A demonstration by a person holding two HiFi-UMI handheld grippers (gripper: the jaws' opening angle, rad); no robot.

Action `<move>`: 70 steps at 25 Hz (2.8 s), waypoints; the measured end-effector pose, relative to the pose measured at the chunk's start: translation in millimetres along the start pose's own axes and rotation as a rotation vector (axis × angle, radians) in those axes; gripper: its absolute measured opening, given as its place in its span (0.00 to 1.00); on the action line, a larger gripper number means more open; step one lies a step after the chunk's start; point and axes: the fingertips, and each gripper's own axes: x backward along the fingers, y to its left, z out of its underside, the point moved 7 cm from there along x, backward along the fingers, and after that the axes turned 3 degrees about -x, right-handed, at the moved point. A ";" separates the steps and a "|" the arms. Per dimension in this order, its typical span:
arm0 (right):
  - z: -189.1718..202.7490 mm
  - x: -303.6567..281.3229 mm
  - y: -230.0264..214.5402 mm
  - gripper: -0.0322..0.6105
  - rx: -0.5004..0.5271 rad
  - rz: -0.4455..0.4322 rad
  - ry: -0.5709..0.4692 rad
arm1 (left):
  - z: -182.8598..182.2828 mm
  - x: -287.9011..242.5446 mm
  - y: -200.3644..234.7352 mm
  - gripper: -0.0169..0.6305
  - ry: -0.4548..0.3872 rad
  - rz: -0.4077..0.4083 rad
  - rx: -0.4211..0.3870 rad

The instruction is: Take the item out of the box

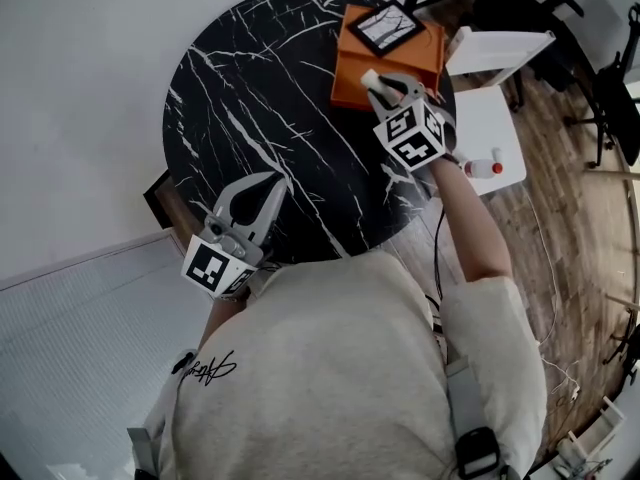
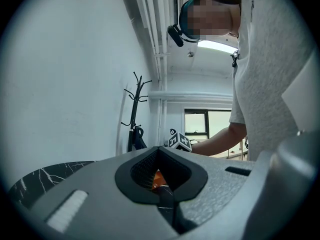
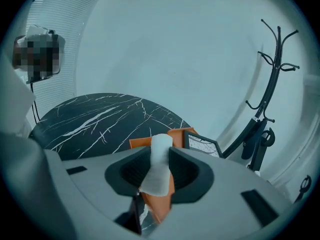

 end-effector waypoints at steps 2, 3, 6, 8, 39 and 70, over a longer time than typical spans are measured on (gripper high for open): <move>-4.5 7.2 0.4 0.22 0.001 0.006 -0.013 | -0.6 -1.9 -1.1 0.03 -0.002 0.009 -0.002; -6.3 10.1 0.5 0.22 0.000 0.009 -0.022 | -0.5 -2.6 -1.4 0.03 -0.002 0.012 -0.002; -11.6 18.8 0.6 0.22 -0.006 0.018 -0.049 | -0.9 -4.6 -2.0 0.03 -0.003 0.021 -0.004; -14.5 24.7 1.9 0.22 -0.010 0.021 -0.064 | -1.2 -5.8 -2.6 0.03 -0.003 0.027 -0.004; -26.0 105.4 23.9 0.22 -0.094 0.072 -0.255 | -6.8 -23.4 -16.3 0.03 -0.015 0.121 -0.025; -24.9 169.2 62.8 0.22 -0.247 0.200 -0.425 | -7.2 -23.6 -21.9 0.03 -0.037 0.237 -0.043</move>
